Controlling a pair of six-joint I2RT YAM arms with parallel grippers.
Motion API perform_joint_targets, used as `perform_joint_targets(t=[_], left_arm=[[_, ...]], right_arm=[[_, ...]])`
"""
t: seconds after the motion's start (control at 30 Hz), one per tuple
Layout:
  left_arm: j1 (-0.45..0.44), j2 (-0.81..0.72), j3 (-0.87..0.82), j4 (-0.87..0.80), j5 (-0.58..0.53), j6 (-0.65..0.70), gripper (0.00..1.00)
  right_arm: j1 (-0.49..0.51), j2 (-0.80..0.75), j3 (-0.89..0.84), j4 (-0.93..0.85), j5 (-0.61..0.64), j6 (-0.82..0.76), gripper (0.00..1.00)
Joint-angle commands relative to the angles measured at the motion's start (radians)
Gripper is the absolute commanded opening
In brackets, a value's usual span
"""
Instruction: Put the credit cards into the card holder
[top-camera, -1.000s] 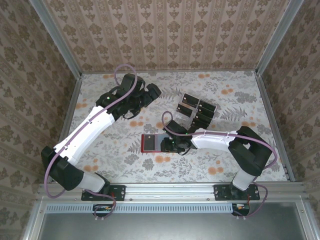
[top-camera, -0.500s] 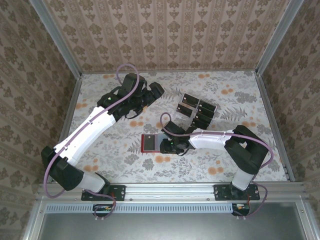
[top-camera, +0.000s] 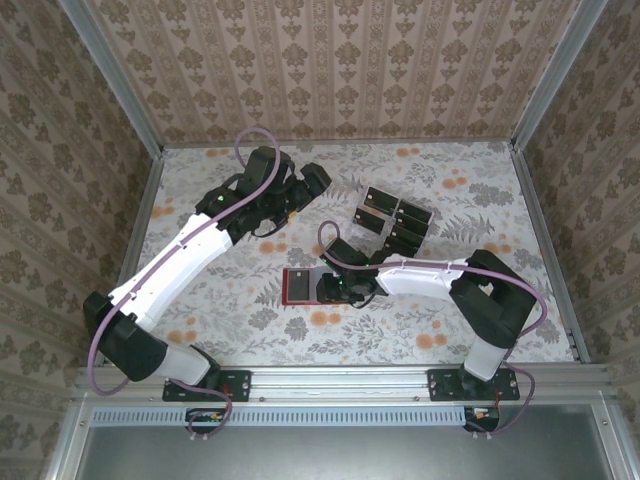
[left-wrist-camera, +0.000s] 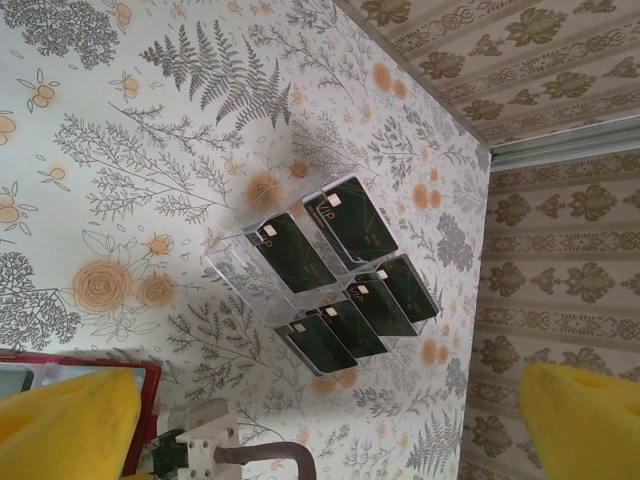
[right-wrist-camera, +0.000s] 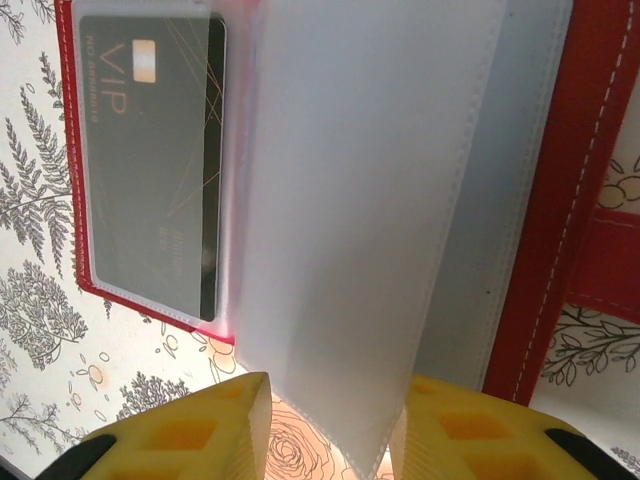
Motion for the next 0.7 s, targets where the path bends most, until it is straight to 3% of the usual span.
perform_joint_targets(t=[0.0, 0.67], left_arm=[[-0.006, -0.008, 0.005, 0.030, 0.005, 0.007, 1.00], [-0.018, -0.053, -0.022, 0.101, -0.057, 0.063, 1.00]], right_arm=[[0.004, 0.026, 0.022, -0.007, -0.005, 0.002, 0.37], [0.001, 0.136, 0.198, 0.028, -0.073, -0.030, 0.40]])
